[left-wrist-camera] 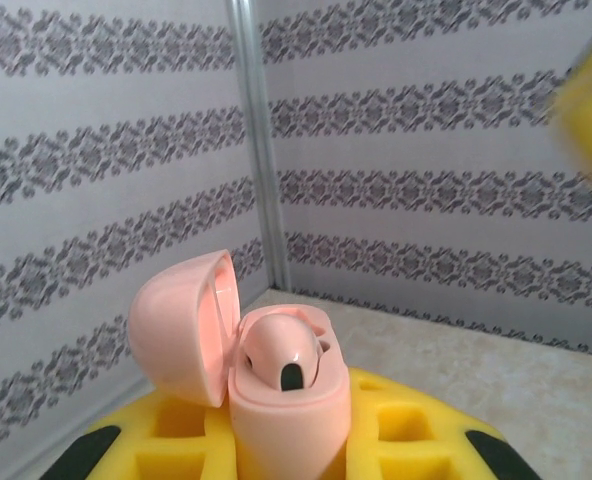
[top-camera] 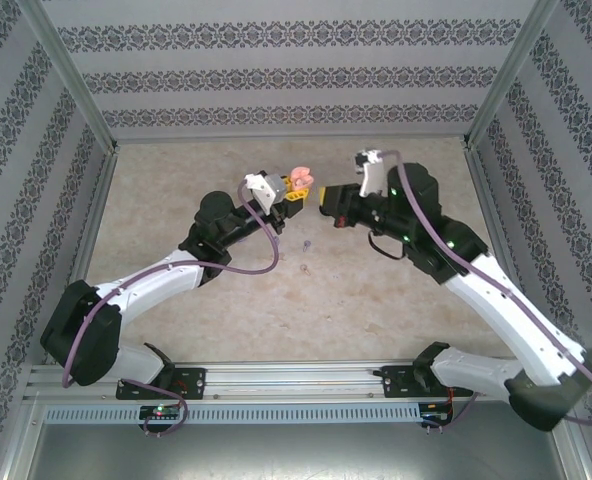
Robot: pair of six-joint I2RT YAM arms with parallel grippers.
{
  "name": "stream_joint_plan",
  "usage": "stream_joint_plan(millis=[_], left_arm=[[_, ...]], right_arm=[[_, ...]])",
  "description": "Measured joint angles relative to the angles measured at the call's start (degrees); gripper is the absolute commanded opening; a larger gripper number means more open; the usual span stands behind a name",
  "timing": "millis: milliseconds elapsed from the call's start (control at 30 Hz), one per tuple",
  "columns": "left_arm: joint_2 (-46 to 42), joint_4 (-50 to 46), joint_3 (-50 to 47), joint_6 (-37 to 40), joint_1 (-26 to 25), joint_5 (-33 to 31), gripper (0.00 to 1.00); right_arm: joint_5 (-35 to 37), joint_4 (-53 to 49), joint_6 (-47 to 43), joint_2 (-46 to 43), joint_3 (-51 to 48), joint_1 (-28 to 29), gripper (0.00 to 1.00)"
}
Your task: Insert wireless bluetooth earbuds into charging case
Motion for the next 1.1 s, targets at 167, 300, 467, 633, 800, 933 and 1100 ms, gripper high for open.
stream_joint_plan(millis=[167, 300, 467, 633, 800, 933, 1100], left_arm=[[-3.8, 0.5, -4.5, -0.9, 3.6, -2.0, 0.00], [-8.6, 0.5, -6.9, -1.5, 4.4, -2.9, 0.00], [-13.9, 0.5, -9.0, -1.9, 4.8, -3.7, 0.00], [-17.0, 0.3, -10.3, -1.9, 5.1, -4.3, 0.00], [-18.2, 0.1, -10.8, -1.9, 5.5, -4.4, 0.00], [-18.4, 0.0, -11.0, -1.9, 5.6, -4.6, 0.00], [-18.5, 0.0, -11.1, -1.9, 5.9, -4.6, 0.00]], right_arm=[[2.7, -0.2, 0.7, -4.6, -11.0, -0.7, 0.53], [3.0, -0.2, -1.2, 2.9, -17.9, -0.7, 0.55], [2.8, -1.6, -7.2, 17.0, -18.8, -0.6, 0.56], [2.8, -4.7, -12.7, 28.5, -13.0, 0.2, 0.56], [2.9, -7.8, -16.8, 37.2, -4.8, 1.7, 0.55], [3.8, -10.6, -18.8, 41.8, -0.3, 2.8, 0.52], [5.3, -13.8, -20.2, 45.8, 2.7, 3.6, 0.48]])
